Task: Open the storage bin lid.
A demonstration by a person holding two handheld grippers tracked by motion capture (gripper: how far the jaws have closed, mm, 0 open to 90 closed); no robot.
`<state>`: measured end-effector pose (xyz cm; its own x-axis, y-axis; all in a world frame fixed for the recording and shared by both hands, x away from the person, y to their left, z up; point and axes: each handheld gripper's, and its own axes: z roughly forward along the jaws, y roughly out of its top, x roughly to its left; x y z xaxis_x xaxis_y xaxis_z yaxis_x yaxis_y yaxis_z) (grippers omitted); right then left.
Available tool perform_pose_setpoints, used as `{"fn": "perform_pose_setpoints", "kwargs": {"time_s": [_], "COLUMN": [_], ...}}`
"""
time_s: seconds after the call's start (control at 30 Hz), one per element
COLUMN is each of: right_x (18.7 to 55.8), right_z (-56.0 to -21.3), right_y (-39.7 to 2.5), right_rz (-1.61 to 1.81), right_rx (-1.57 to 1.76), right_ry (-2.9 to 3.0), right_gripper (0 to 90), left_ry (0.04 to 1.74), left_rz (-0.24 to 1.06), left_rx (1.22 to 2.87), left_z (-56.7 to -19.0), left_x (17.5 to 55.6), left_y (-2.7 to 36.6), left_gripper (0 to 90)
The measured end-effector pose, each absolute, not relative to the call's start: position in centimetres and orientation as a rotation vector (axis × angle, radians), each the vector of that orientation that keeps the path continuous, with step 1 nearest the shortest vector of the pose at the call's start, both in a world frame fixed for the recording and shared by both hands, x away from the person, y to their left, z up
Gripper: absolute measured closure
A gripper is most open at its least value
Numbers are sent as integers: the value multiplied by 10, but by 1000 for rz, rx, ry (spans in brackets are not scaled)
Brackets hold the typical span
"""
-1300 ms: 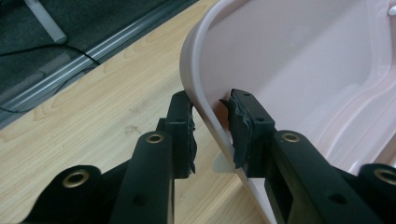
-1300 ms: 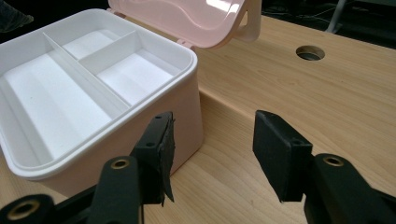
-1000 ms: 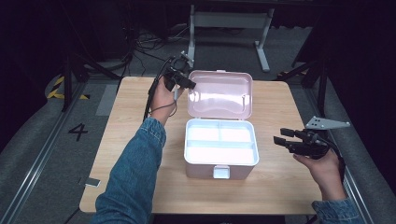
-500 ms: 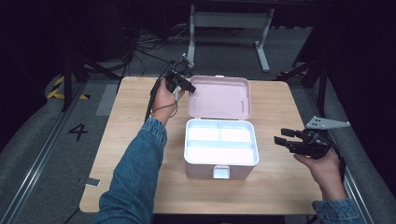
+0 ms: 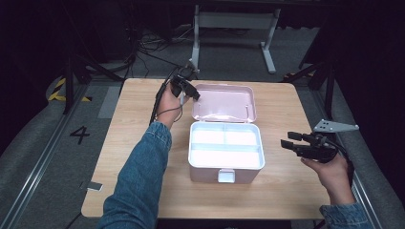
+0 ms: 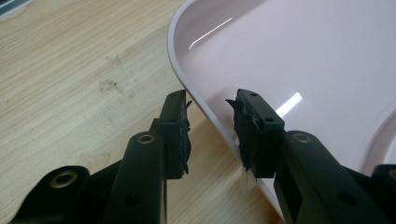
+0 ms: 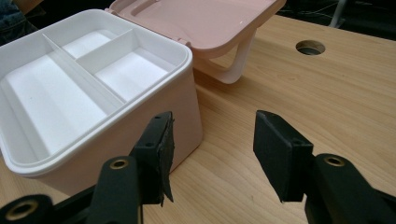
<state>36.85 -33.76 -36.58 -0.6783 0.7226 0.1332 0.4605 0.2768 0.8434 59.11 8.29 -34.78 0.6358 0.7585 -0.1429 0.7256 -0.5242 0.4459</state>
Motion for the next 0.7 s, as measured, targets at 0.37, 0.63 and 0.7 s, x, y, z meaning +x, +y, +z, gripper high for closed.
{"fn": "perform_pose_setpoints", "kwargs": {"time_s": [0.37, 0.63, 0.7], "right_x": [369, 374, 377], "right_z": [-366, -365, -365], "right_y": [-339, -334, -334], "right_rz": [1362, 1366, 1357], "right_rx": [1094, 1073, 1072], "right_ry": [2273, 2291, 2294], "right_gripper": [482, 480, 479], "left_ry": [1117, 1010, 986], "left_rz": [98, 150, 167], "left_rx": [2337, 2339, 2345], "left_z": [-332, -302, -296], "left_x": [578, 538, 525], "left_y": [94, 106, 110], "left_gripper": [642, 624, 623]}}
